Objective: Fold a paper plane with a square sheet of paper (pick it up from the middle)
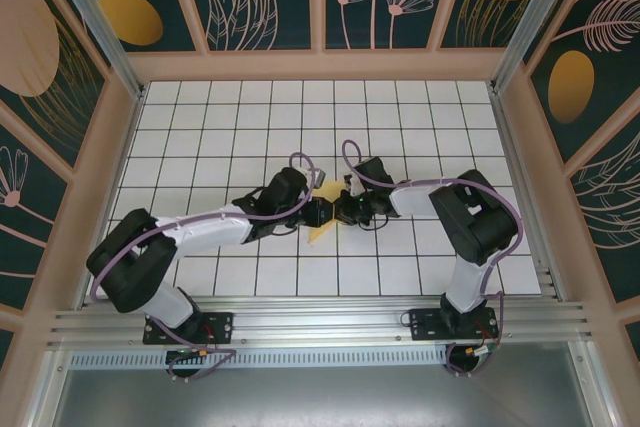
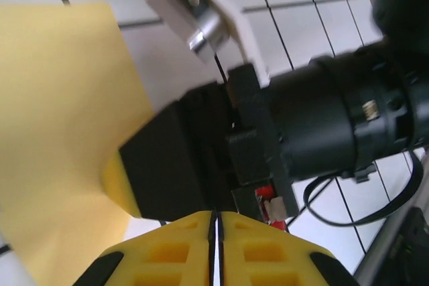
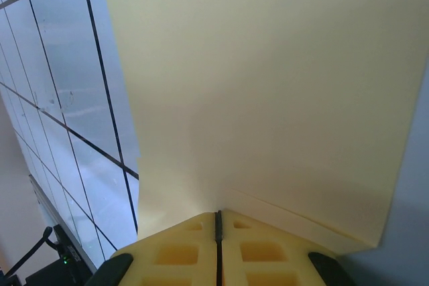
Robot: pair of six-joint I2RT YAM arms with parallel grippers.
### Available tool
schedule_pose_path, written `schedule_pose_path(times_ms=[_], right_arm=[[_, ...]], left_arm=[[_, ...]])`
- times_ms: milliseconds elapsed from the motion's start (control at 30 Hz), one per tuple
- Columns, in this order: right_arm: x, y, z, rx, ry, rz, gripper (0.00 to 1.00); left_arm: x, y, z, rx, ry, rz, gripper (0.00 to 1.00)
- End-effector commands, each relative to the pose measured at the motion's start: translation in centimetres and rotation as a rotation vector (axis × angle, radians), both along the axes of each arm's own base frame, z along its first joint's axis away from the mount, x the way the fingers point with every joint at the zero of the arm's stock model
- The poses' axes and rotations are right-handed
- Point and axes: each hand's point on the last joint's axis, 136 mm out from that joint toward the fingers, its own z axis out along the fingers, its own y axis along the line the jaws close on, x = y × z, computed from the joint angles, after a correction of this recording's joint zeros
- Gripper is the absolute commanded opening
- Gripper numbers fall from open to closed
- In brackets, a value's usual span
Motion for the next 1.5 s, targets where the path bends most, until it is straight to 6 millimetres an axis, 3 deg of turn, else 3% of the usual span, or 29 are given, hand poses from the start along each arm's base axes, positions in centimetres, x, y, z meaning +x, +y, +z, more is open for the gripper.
schedule_pose_path(times_ms=[0, 433, 867, 933, 1100, 1233, 1467], right_arm=[[-1.2, -2.4, -4.2, -0.157, 0.095, -0.060, 0.09], [-1.3, -2.5, -4.4, -0.170, 0.100, -0.067, 0.09], [-1.4, -2.8, -4.6, -0.187, 0.103, -0.062, 0.10], [-1.4, -2.8, -4.7, -0.190, 0.103, -0.061, 0.10], [-1.5, -2.9, -4.8, -0.197, 0.102, -0.060, 0.10], [-1.5, -3.0, -4.9, -0.199, 0.105, -0.061, 0.10], [-1.6, -3.1, -4.9, -0.207, 0.105, -0.063, 0.10]], left_arm=[[-1.6, -1.0, -0.9, -0.053, 0.089, -0.061, 0.13], [-2.3, 0.0, -5.2, 0.086, 0.148, -0.087, 0.14], [-1.7, 1.3, -6.8, 0.153, 0.124, -0.041, 0.13], [-2.1, 1.4, -7.8, 0.159, 0.148, -0.046, 0.13], [-2.2, 0.9, -7.0, 0.114, 0.142, -0.057, 0.13], [-1.4, 0.6, -4.7, 0.067, 0.089, -0.040, 0.14], [-1.0, 1.2, -5.6, 0.113, 0.097, -0.016, 0.14]])
